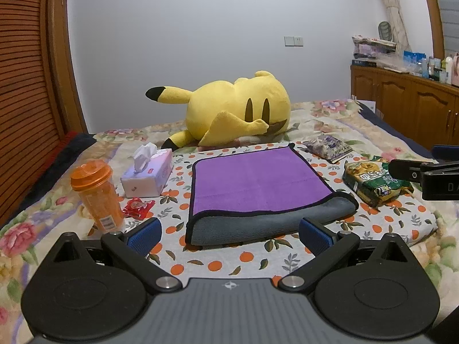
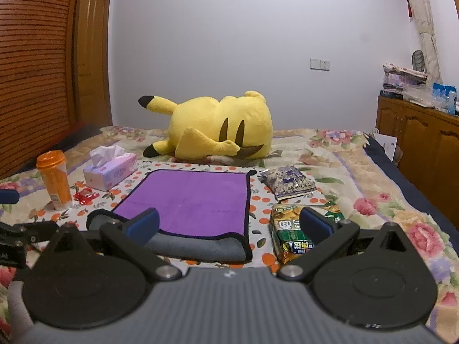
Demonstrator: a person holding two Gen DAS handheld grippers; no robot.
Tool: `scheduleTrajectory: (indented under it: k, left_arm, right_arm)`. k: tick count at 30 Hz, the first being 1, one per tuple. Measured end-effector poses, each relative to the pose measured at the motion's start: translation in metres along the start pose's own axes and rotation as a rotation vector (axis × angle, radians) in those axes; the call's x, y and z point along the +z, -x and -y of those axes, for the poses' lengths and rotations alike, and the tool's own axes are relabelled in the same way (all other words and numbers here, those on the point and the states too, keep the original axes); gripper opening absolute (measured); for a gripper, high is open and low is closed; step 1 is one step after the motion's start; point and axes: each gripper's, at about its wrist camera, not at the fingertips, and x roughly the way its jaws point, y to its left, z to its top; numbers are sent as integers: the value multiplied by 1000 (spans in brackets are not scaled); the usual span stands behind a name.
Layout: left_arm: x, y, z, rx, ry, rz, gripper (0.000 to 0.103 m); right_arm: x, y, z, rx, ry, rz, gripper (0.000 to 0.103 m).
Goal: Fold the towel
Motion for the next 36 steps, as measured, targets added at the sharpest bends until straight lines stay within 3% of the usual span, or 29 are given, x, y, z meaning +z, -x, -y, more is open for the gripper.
scheduleTrajectory:
  k: [36]
  left_arm:
    - [15,-74,-25,-12,5,-76,103]
  right_arm:
    - [15,-75,3,57,48,-88,103]
